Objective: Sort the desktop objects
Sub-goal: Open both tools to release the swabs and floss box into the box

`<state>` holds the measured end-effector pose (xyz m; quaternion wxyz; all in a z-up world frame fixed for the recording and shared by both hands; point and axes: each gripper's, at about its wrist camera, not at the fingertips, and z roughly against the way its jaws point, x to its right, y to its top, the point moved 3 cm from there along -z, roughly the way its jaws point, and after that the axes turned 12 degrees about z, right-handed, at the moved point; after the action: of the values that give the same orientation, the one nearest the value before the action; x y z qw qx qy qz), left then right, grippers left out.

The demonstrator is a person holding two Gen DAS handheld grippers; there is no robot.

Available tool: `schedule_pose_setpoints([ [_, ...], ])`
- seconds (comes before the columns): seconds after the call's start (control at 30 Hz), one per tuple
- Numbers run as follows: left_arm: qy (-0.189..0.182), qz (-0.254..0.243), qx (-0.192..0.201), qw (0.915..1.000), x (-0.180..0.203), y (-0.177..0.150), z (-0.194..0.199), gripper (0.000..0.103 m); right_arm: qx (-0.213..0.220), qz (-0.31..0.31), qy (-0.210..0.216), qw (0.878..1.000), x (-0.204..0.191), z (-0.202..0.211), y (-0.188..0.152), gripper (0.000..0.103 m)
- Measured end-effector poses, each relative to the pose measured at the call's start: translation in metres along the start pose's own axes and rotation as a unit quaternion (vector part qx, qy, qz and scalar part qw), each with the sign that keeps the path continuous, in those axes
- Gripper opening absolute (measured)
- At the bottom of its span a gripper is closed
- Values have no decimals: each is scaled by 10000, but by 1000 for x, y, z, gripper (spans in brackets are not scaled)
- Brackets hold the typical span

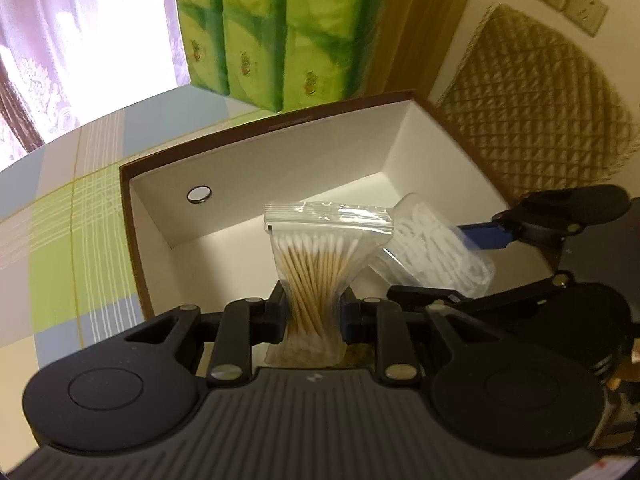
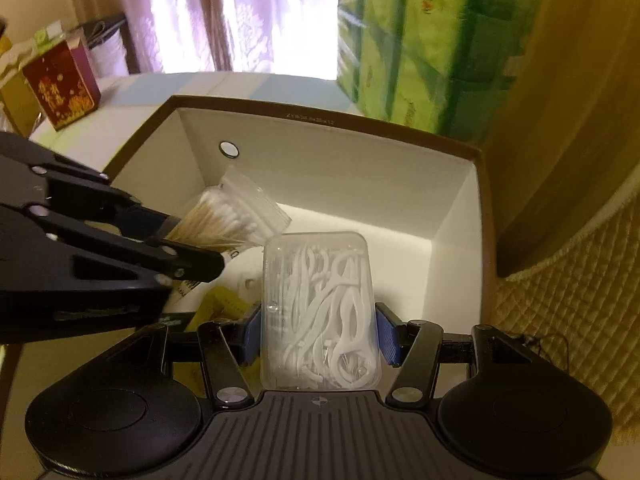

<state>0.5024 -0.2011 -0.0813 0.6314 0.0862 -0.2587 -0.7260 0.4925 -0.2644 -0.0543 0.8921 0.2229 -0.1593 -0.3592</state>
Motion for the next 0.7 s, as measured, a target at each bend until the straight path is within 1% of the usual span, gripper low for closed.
schedule_pose_setpoints([
  [0.1,203,-10,-92,9998,-5,5,-16,20,-94,82,-60,9999,6,-12,4,54],
  [0.2,353,-78,-128,9993,-8,8,-27,21,-115,60,-12,9999,10,-21,5,54],
  [0.4,431,-129,-159,9989,-11,8,-36,21,-122,136,19,9998,12,-31,10,54],
  [0.57,480,-239,-85,9985,-7,8,-39,27,-113,250,-6,9996,11,-35,10,54],
  [0.7,433,-204,12,9989,-6,9,-38,38,-16,405,-29,9992,9,-35,9,54],
])
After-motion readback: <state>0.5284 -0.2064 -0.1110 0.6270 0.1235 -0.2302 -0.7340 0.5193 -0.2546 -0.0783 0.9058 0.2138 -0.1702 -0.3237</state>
